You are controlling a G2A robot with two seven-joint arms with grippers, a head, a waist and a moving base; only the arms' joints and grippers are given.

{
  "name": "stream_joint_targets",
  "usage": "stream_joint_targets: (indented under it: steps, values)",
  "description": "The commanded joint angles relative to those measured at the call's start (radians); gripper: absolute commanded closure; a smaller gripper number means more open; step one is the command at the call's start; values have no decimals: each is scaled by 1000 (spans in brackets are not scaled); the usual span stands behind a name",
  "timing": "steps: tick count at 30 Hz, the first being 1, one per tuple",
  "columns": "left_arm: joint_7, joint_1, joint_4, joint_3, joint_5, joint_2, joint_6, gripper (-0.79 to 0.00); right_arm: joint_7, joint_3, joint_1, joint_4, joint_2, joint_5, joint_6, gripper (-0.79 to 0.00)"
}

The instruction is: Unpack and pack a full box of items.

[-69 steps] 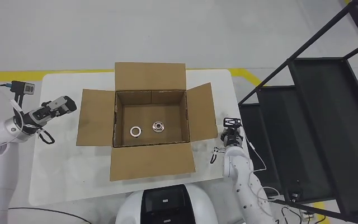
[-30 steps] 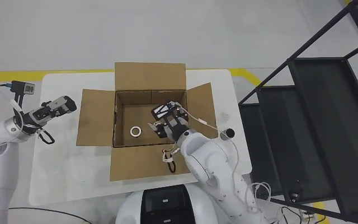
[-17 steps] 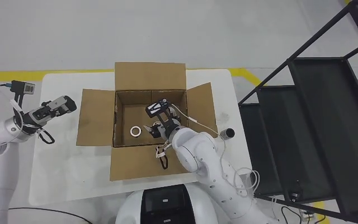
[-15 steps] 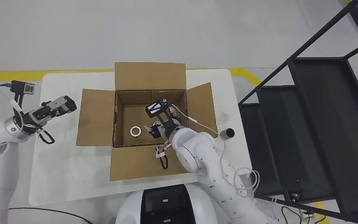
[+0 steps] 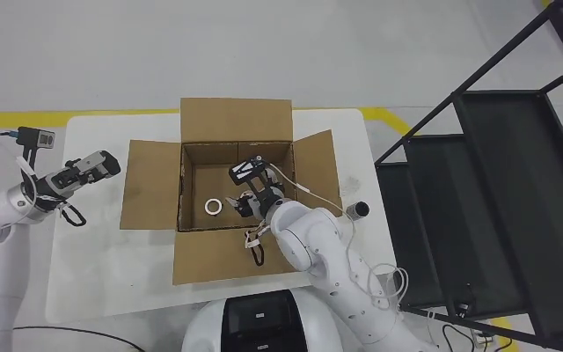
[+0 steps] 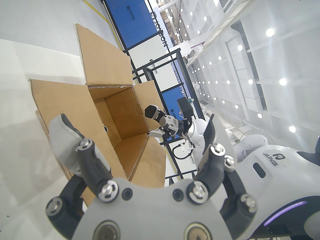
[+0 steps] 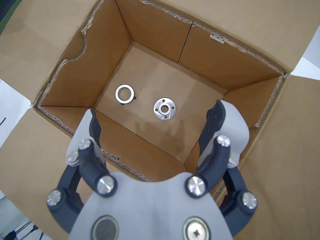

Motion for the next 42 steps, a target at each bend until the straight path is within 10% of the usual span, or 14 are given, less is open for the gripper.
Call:
stream_joint_targets:
  steps: [1, 31, 42]
  values:
    - [0, 0, 0, 0, 0, 0, 0, -785, 0, 0, 0, 0, 0, 0, 0, -785]
    - [0, 0, 0, 0, 0, 0, 0, -785, -5, 0, -1, 2, 0, -1, -1, -785]
    - [0, 0, 0, 0, 0, 0, 0, -785, -24, -50, 93, 258, -24, 71, 65, -785]
